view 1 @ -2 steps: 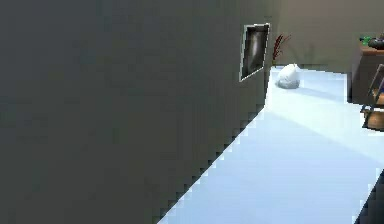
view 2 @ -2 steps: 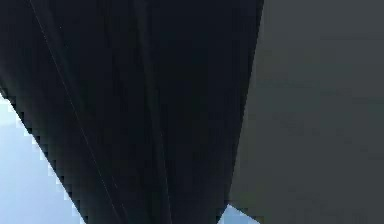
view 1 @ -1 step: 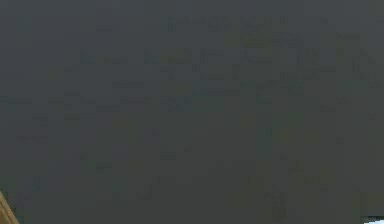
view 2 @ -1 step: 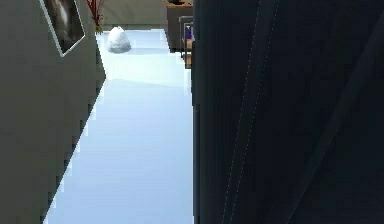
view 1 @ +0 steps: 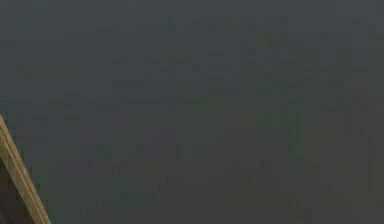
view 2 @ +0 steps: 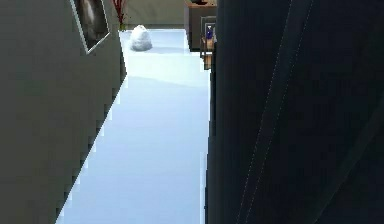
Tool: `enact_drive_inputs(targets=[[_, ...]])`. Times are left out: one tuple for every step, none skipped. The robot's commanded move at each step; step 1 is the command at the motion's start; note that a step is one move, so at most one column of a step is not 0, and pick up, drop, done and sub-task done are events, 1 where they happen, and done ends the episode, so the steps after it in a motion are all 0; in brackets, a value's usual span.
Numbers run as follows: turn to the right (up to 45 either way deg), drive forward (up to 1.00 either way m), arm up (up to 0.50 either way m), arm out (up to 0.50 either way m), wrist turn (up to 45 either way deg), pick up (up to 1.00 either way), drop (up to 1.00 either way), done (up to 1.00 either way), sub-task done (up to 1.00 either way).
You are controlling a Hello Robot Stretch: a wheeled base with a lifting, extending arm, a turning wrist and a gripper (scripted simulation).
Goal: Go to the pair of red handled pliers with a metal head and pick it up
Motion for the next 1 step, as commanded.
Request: enact_drive_inputs(targets=[[0.0,0.05,0.00,0.00,0.0,0.00,0.00,0.00,0.00]])
